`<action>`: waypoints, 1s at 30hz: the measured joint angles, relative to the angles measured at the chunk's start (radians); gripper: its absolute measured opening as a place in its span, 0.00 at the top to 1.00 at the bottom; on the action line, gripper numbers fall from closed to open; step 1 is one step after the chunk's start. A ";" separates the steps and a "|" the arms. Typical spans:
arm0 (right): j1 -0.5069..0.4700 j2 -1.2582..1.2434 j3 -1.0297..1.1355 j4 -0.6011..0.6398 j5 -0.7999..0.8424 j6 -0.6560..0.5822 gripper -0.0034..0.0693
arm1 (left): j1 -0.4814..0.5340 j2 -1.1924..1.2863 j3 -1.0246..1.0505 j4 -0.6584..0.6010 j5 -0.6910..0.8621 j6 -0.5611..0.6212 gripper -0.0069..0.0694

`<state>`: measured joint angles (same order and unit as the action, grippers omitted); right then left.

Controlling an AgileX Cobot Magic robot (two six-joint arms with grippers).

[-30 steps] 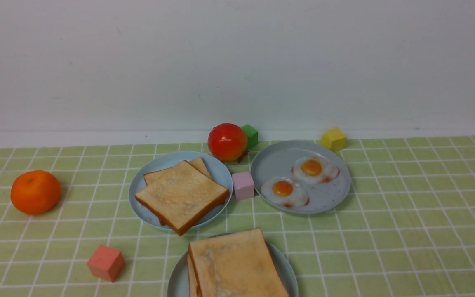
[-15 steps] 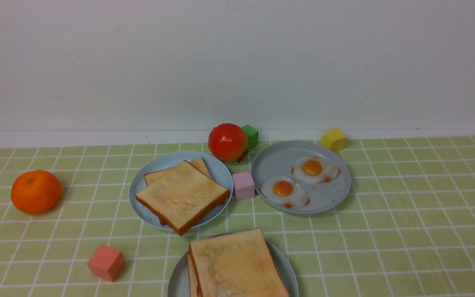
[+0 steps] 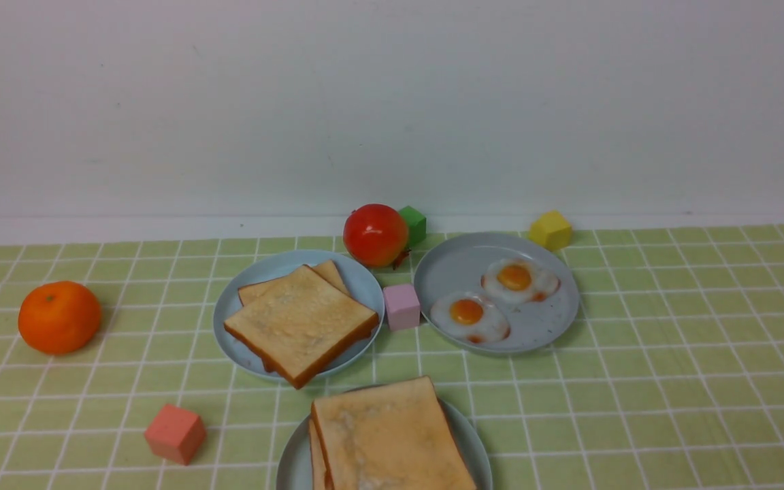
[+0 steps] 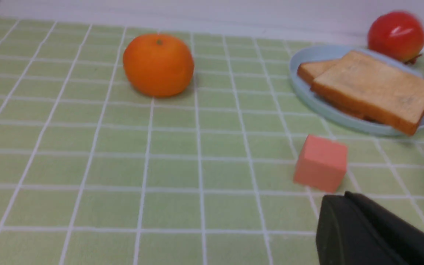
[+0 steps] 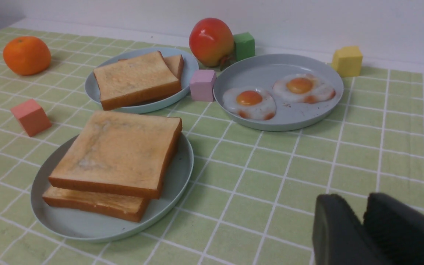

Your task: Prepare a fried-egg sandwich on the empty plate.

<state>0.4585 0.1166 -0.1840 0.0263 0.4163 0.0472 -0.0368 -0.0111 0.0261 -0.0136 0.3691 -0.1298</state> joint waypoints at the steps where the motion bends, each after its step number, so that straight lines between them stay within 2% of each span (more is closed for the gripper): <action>1: 0.000 0.000 0.000 0.000 0.001 0.000 0.74 | 0.008 0.000 0.003 0.000 0.010 0.000 0.93; 5: 0.000 0.000 0.000 0.000 0.002 0.000 0.74 | 0.012 0.000 0.004 0.014 0.015 0.000 0.93; 12: 0.000 0.000 0.000 0.000 0.002 0.000 0.72 | 0.012 0.000 0.004 0.115 0.016 0.000 0.92; 25: 0.000 0.000 0.000 -0.004 0.002 0.000 0.71 | 0.012 0.000 0.004 0.120 0.016 0.002 0.91; 30: -0.073 -0.012 0.000 0.007 0.002 0.000 0.70 | 0.012 0.000 0.004 0.121 0.016 0.002 0.90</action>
<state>0.3854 0.1045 -0.1840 0.0336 0.4185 0.0472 -0.0251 -0.0111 0.0305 0.1073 0.3849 -0.1274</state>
